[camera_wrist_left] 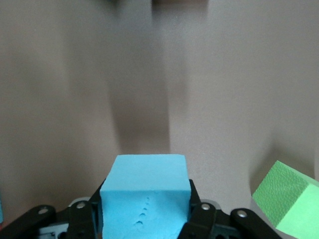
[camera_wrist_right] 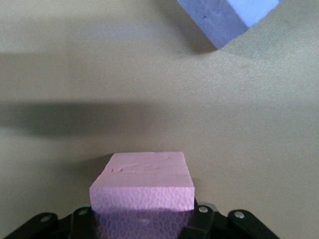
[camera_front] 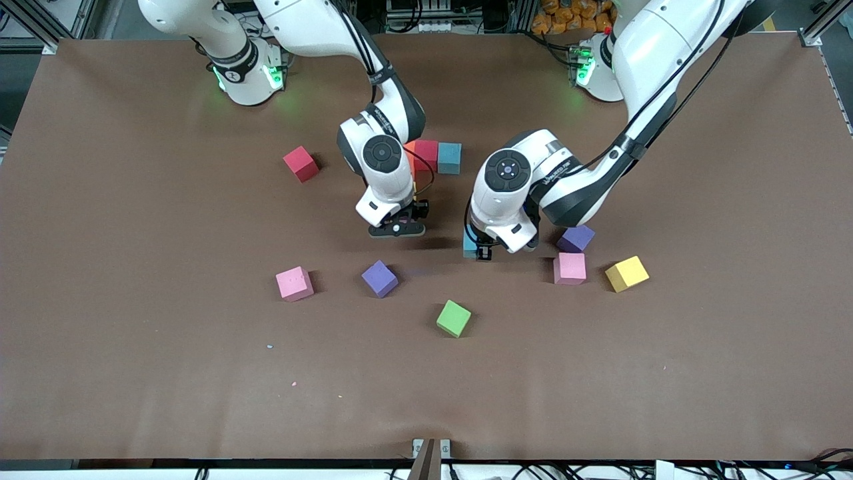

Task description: Arrange 11 blocks into digit 3

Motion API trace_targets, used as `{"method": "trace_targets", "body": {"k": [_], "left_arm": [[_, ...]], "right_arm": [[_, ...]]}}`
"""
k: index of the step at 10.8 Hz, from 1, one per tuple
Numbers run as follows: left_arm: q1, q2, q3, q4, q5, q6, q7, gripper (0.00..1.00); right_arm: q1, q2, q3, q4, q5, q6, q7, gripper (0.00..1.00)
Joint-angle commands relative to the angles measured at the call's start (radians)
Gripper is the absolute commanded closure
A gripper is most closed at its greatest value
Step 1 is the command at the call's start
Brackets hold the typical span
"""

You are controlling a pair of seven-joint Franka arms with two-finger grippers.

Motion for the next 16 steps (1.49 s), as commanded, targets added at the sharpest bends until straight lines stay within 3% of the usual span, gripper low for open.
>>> {"method": "trace_targets", "body": {"k": [1, 6, 7, 8, 13, 16], "left_arm": [[0.004, -0.027, 0.004, -0.061, -0.003, 0.055, -0.037, 1.00], [-0.020, -0.026, 0.001, -0.092, -0.003, 0.059, -0.102, 1.00], [-0.025, -0.026, 0.001, -0.092, -0.003, 0.059, -0.114, 1.00], [-0.026, -0.027, 0.000, -0.091, -0.003, 0.059, -0.121, 1.00], [-0.040, -0.024, -0.002, -0.095, -0.003, 0.067, -0.152, 1.00], [-0.059, -0.027, -0.002, -0.103, -0.006, 0.067, -0.168, 1.00]], "right_arm": [[0.004, 0.011, -0.012, 0.002, 0.016, -0.006, 0.001, 0.63], [0.003, 0.008, -0.015, 0.002, 0.015, -0.007, 0.003, 0.60], [0.003, 0.008, -0.015, 0.002, 0.014, -0.007, 0.004, 0.49], [0.003, 0.006, -0.017, 0.003, 0.014, -0.004, 0.006, 0.00], [0.002, -0.041, -0.049, 0.025, 0.014, -0.015, 0.001, 0.00], [-0.035, -0.029, -0.104, 0.153, 0.005, -0.171, -0.034, 0.00]]}}
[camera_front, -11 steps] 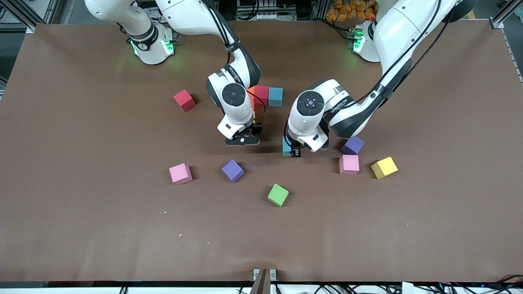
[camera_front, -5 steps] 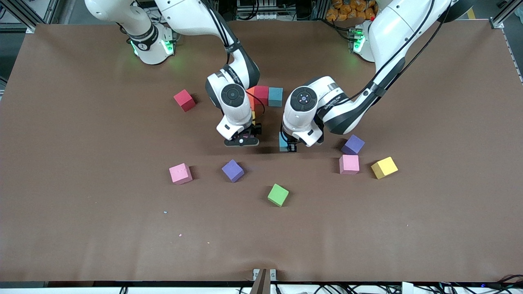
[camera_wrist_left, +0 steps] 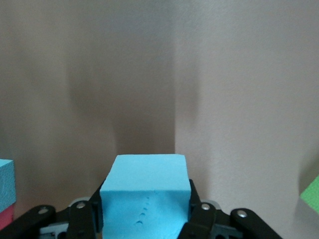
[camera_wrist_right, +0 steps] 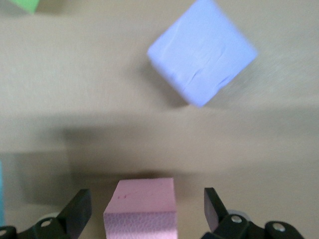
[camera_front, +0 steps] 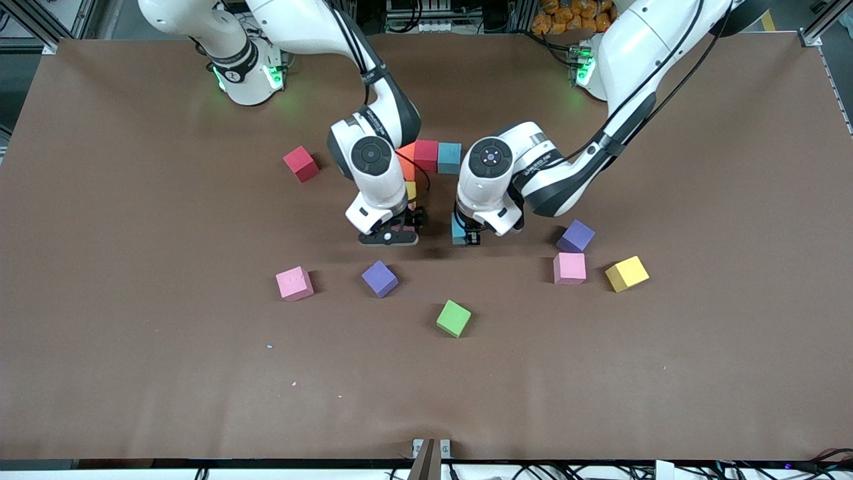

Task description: Arrange 11 blocks into digit 3

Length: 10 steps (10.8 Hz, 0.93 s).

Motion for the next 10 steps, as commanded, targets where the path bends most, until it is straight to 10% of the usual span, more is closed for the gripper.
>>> {"method": "trace_targets", "body": {"k": [1, 10], "left_arm": [[-0.014, -0.030, 0.001, -0.024, -0.006, 0.010, -0.030, 1.00], [-0.094, -0.012, -0.008, -0.034, -0.003, 0.051, -0.142, 1.00]], "right_arm": [[-0.063, -0.002, -0.012, 0.087, 0.007, -0.084, -0.094, 0.00], [-0.180, 0.006, -0.006, 0.145, 0.023, -0.158, -0.656, 0.00]]}}
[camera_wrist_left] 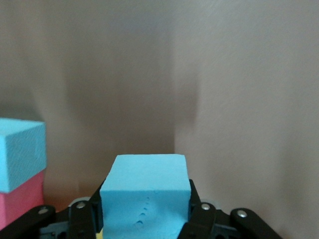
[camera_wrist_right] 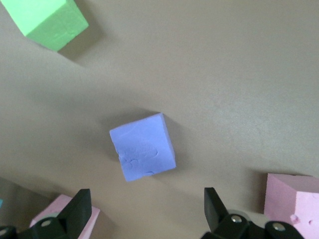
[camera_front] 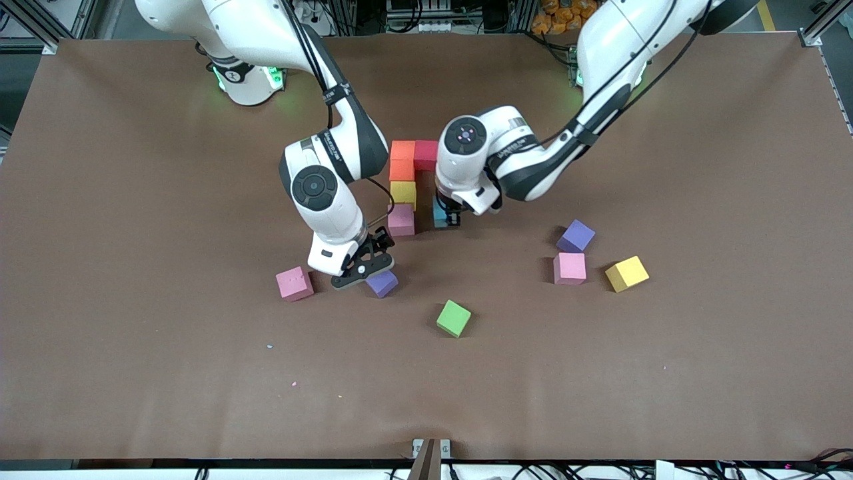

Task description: Arrange 11 blocks into digit 3

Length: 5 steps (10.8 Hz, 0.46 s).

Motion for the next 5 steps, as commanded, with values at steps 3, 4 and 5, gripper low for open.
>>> {"method": "trace_targets", "body": {"k": [3, 4, 5], "left_arm": [[-0.030, -0.001, 0.008, -0.014, -0.003, 0.019, -0.028, 1.00], [-0.033, 0.003, 0.008, -0.014, -0.003, 0.038, -0.030, 1.00], [-0.041, 0.006, 0.011, -0.014, -0.005, 0.048, -0.030, 1.00]], "right_arm": [[-0.096, 0.014, 0.061, 0.097, 0.025, -0.162, -0.091, 0.00], [-0.127, 0.020, 0.099, 0.097, 0.025, -0.153, -0.089, 0.00], [-0.149, 0.029, 0.124, 0.106, 0.033, -0.152, -0.089, 0.00]]}}
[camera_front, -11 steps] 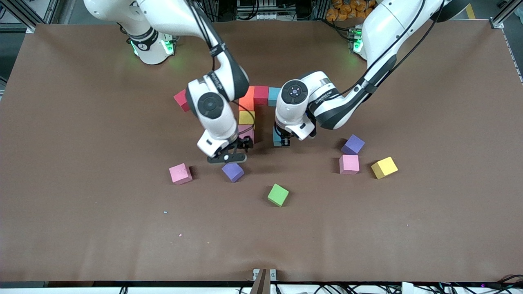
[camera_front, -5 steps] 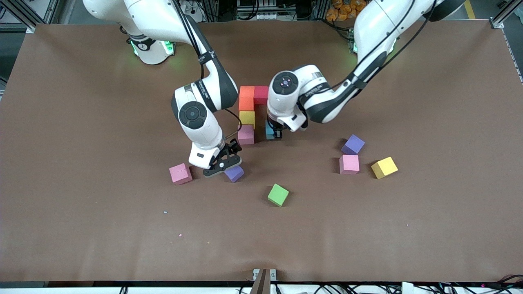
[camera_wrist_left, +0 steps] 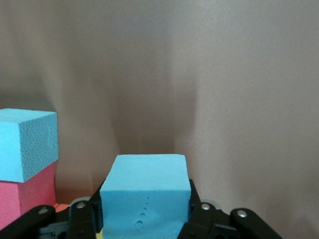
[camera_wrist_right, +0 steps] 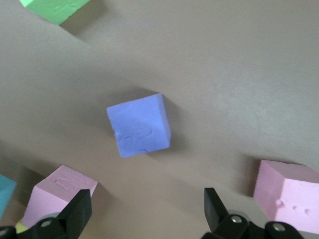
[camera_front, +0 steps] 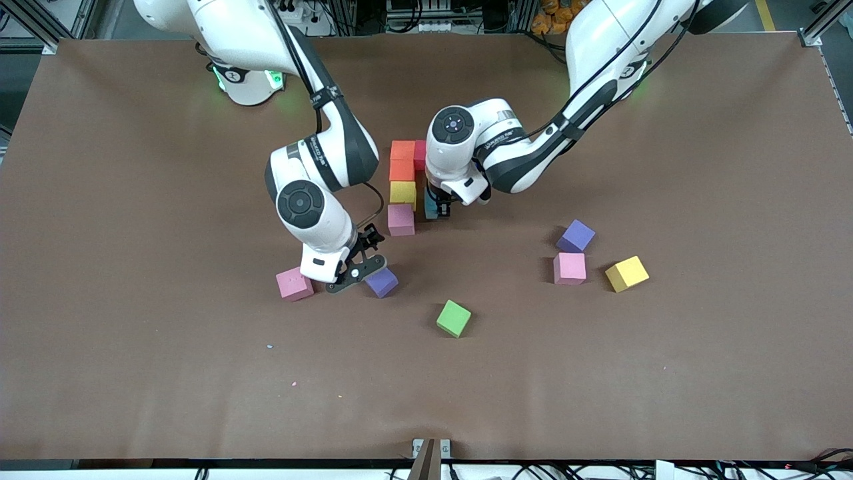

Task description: Arrange 11 blocks into digit 3

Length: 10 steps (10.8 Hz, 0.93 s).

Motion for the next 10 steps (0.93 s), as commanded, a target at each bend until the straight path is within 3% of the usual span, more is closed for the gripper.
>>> {"method": "trace_targets", "body": {"k": [1, 6, 10], "left_arm": [[-0.024, 0.008, 0.012, -0.002, -0.003, 0.026, -0.022, 1.00], [-0.042, 0.022, 0.021, -0.005, 0.006, 0.042, -0.023, 1.00], [-0.056, 0.036, 0.023, -0.011, 0.006, 0.066, -0.023, 1.00]], "right_arm": [[-0.072, 0.037, 0.058, 0.067, 0.040, -0.012, -0.033, 0.00], [-0.149, 0.131, 0.079, 0.226, 0.038, -0.016, -0.099, 0.00], [-0.146, 0.160, 0.079, 0.256, 0.038, -0.010, -0.095, 0.00]]}}
